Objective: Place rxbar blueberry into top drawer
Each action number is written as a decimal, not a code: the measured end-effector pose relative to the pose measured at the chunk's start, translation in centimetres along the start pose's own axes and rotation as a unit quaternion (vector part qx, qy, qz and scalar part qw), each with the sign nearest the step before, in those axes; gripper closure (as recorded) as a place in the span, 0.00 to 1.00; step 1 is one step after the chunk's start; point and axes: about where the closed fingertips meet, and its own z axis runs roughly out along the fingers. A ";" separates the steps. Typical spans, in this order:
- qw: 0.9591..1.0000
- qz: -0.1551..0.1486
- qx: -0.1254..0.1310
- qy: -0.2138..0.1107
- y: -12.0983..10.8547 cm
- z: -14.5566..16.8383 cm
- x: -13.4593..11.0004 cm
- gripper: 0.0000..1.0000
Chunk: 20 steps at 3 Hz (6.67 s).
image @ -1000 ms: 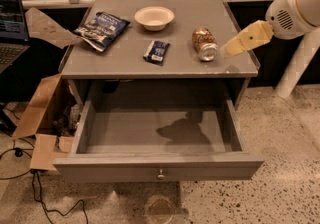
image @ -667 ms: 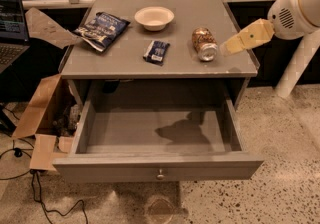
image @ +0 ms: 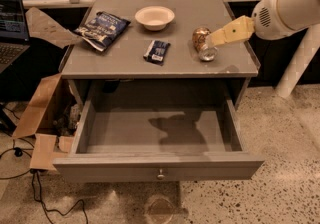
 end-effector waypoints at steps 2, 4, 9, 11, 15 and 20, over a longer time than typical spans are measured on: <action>0.995 0.094 -0.019 0.007 3.7 6.4 -4.8 0.00; 0.994 0.092 -0.054 0.012 7.4 8.6 -7.4 0.00; 0.984 0.061 -0.154 0.064 16.9 13.5 -7.2 0.00; 0.986 0.135 -0.083 0.043 15.0 16.9 -8.4 0.00; 0.989 0.108 0.083 0.055 13.8 20.9 -10.7 0.00; 0.993 0.101 0.006 0.053 13.5 23.6 -8.2 0.00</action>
Offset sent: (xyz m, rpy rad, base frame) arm 0.0957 0.1098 -0.0128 0.2211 0.1209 -0.1276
